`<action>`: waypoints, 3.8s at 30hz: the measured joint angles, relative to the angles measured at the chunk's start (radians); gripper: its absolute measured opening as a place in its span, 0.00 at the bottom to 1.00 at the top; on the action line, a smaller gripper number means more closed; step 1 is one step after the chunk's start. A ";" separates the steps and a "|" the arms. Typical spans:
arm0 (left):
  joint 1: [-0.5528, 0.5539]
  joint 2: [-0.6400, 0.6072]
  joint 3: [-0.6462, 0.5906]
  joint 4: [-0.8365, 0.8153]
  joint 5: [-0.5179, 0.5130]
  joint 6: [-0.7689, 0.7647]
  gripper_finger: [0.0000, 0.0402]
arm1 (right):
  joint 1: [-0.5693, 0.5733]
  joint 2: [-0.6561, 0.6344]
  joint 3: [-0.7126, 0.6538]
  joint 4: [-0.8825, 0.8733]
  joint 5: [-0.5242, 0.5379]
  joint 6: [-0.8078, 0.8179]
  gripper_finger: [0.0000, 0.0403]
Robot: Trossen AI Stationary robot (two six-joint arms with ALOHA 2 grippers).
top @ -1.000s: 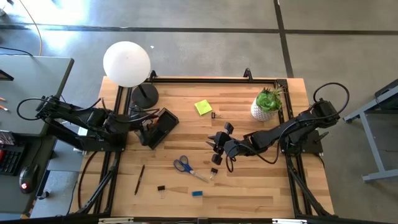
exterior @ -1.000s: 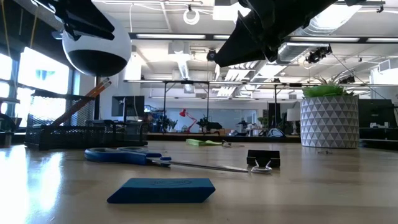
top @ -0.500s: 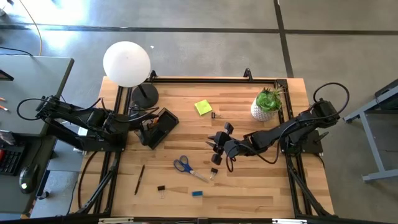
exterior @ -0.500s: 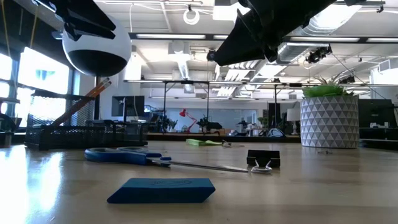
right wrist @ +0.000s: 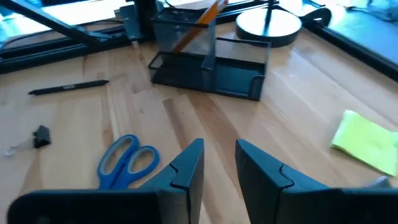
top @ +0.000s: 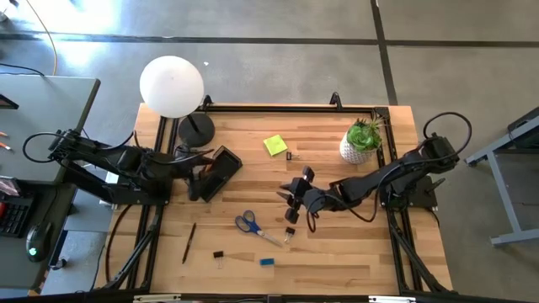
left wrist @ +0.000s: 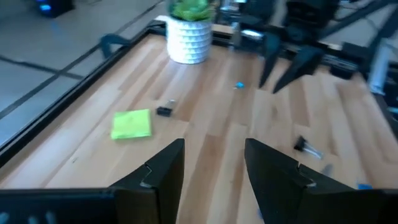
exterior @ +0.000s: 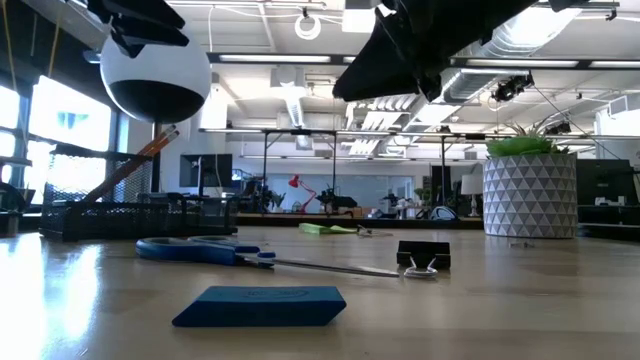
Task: Pick and place office supplies into organizer
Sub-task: Put the black pen into the black mesh desk organizer
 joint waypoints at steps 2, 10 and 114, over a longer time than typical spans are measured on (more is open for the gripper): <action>0.000 0.000 0.000 0.000 0.061 0.026 0.40 | 0.001 0.025 0.000 0.042 -0.031 -0.006 0.22; -0.020 -0.008 0.000 -0.005 0.328 0.049 0.40 | 0.001 0.159 0.000 0.194 -0.167 -0.034 0.22; -0.693 0.796 0.000 -0.142 0.421 -1.530 0.13 | -0.165 0.164 0.000 0.330 -0.347 -0.541 0.22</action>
